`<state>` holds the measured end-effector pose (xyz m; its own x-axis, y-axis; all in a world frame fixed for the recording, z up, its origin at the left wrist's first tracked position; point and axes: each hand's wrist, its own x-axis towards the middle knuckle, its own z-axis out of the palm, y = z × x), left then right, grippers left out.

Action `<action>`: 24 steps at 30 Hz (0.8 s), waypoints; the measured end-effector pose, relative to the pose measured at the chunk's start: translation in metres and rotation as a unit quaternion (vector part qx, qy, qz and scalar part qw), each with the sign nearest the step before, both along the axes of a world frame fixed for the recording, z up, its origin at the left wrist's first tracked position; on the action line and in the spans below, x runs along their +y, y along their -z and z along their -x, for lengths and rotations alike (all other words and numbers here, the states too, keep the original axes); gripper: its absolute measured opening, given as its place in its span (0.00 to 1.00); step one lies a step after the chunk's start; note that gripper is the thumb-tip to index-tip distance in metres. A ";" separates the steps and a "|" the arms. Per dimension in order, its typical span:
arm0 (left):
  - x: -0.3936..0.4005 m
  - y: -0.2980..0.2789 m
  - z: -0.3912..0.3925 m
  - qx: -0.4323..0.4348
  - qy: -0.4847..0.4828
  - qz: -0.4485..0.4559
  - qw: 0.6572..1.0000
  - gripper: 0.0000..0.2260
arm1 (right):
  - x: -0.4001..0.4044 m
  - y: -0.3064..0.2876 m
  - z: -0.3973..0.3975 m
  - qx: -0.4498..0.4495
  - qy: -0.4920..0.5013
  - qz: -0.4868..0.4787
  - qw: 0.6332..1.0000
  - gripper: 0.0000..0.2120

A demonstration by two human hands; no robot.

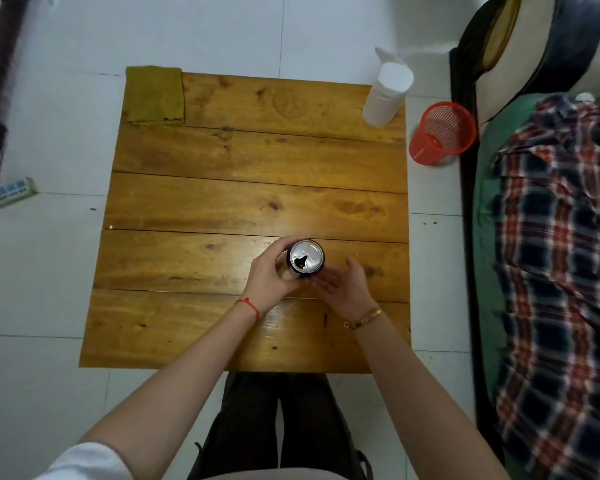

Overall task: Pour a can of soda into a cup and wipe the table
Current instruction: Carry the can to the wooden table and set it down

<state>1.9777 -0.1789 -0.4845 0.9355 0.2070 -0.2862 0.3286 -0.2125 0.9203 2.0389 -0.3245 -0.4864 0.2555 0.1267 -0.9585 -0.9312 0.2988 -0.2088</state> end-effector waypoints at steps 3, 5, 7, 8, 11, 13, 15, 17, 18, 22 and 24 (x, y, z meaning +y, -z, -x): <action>-0.001 0.019 0.005 0.003 -0.002 -0.013 1.000 0.30 | 0.002 0.016 0.006 -0.004 -0.001 0.011 1.000 0.27; -0.001 0.028 0.007 0.005 0.000 -0.023 1.000 0.30 | 0.002 0.023 0.009 -0.003 0.001 0.009 1.000 0.27; -0.001 0.035 0.008 0.004 0.002 -0.029 1.000 0.30 | 0.002 0.030 0.012 -0.001 0.001 0.012 1.000 0.27; -0.001 0.038 0.008 0.002 0.004 -0.032 0.999 0.30 | 0.001 0.033 0.013 -0.002 -0.001 0.014 1.000 0.28; 0.000 0.045 0.008 -0.001 0.011 -0.039 0.999 0.30 | 0.002 0.042 0.016 -0.002 0.000 0.018 1.000 0.29; -0.001 0.051 0.010 -0.003 0.016 -0.039 0.999 0.31 | 0.003 0.046 0.018 -0.005 0.015 0.021 1.000 0.29; -0.001 0.057 0.014 -0.003 0.019 -0.041 0.999 0.31 | 0.004 0.049 0.020 -0.008 0.029 0.019 0.999 0.30; 0.000 0.061 0.016 -0.004 0.021 -0.040 0.999 0.31 | 0.003 0.051 0.020 -0.009 0.036 0.014 0.999 0.30; 0.000 0.062 0.016 -0.005 0.022 -0.039 0.999 0.31 | 0.003 0.052 0.020 -0.010 0.037 0.012 0.999 0.30; 0.000 0.063 0.015 -0.006 0.026 -0.039 0.999 0.31 | 0.002 0.056 0.021 -0.014 0.048 0.011 0.999 0.30; 0.000 0.064 0.017 -0.002 0.027 -0.040 0.999 0.32 | 0.002 0.056 0.023 -0.018 0.045 0.009 0.999 0.28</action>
<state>1.9610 -0.1787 -0.5483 0.9469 0.1786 -0.2674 0.3115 -0.3030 0.9006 2.0160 -0.3227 -0.5421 0.2988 0.0840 -0.9506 -0.8928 0.3763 -0.2474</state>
